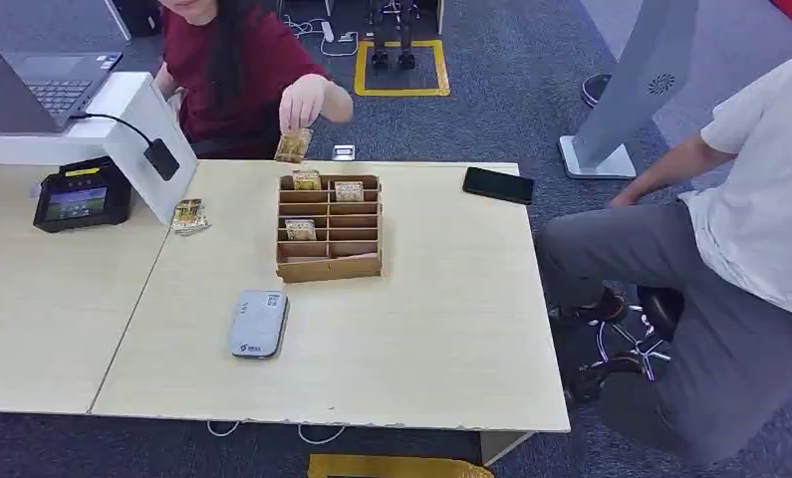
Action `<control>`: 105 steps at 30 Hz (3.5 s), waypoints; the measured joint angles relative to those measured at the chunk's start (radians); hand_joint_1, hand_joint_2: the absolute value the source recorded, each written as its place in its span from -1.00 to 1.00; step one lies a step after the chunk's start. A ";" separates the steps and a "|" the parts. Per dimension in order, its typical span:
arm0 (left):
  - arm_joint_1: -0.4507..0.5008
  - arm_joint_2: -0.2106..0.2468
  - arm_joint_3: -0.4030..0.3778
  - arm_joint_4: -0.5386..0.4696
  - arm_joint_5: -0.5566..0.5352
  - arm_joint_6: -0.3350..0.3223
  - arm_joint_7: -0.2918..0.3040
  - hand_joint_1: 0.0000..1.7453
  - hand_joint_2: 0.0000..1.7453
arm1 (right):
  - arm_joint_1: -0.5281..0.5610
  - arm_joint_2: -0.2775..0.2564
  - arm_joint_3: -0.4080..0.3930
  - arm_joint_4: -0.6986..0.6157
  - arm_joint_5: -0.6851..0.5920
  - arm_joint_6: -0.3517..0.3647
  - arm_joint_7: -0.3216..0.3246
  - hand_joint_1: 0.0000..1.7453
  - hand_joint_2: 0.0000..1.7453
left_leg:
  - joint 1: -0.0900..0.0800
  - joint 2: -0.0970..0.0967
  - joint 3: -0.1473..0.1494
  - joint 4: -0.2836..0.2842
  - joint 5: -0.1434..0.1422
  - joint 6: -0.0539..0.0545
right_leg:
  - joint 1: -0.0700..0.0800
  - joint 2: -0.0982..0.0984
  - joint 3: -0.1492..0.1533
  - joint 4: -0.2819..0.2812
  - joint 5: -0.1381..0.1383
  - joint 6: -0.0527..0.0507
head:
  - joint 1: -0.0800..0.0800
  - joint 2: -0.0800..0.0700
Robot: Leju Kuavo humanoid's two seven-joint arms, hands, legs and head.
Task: Pass the card to the sensor for recognition and then transmit it.
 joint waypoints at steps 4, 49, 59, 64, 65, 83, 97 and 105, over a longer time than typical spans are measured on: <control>0.000 0.000 0.000 0.000 0.000 0.000 0.000 -1.00 1.00 | 0.000 0.000 0.000 0.001 0.000 0.000 0.000 -1.00 1.00 | 0.000 0.000 0.000 0.000 0.000 0.000 | 0.000 0.000 0.000 0.000 0.000 0.000 | 0.000 0.000; 0.204 0.545 -0.990 -0.124 -1.819 0.861 -0.188 -1.00 1.00 | -0.011 0.023 -0.031 0.001 0.037 0.023 -0.030 -1.00 1.00 | 0.000 0.005 0.002 0.000 -0.001 0.000 | 0.000 0.004 0.000 0.000 0.000 0.000 | 0.000 0.000; 0.203 0.599 -1.049 -0.093 -1.828 0.863 -0.178 -1.00 1.00 | -0.010 0.025 -0.037 0.001 0.039 0.023 -0.033 -1.00 1.00 | 0.000 0.005 0.001 0.000 -0.001 0.001 | 0.000 0.004 0.000 0.000 0.000 0.000 | 0.000 0.000; 0.203 0.602 -1.054 -0.088 -1.828 0.864 -0.178 -1.00 1.00 | -0.010 0.026 -0.037 0.001 0.039 0.023 -0.033 -1.00 1.00 | 0.000 0.005 0.002 0.000 -0.001 0.001 | 0.000 0.004 0.000 0.000 0.000 0.000 | 0.000 0.000; 0.203 0.602 -1.054 -0.087 -1.828 0.864 -0.178 -1.00 1.00 | -0.010 0.026 -0.037 0.001 0.039 0.023 -0.033 -1.00 1.00 | 0.000 0.005 0.002 0.000 -0.001 0.001 | 0.000 0.004 0.000 0.000 0.000 0.000 | 0.000 0.000; 0.090 0.432 -0.876 0.083 -2.182 0.864 0.206 -1.00 1.00 | 0.007 0.037 -0.108 0.001 0.056 0.007 0.002 -1.00 1.00 | 0.000 0.005 0.002 0.000 -0.001 0.001 | 0.000 0.004 0.000 0.000 0.000 0.000 | 0.000 0.000; 0.010 0.285 -0.700 0.195 -2.243 0.682 0.195 -1.00 1.00 | -0.003 0.076 -0.113 -0.003 0.176 0.049 0.055 -1.00 1.00 | 0.000 0.005 0.001 0.000 -0.001 0.001 | 0.000 0.004 0.000 0.000 0.000 0.000 | 0.001 0.000; -0.004 0.248 -0.676 0.211 -2.238 0.665 0.188 -1.00 1.00 | -0.013 0.103 -0.113 -0.008 0.194 0.058 0.071 -1.00 1.00 | 0.000 0.005 0.001 0.000 -0.001 0.001 | 0.000 0.004 0.000 0.000 0.000 0.000 | 0.000 0.000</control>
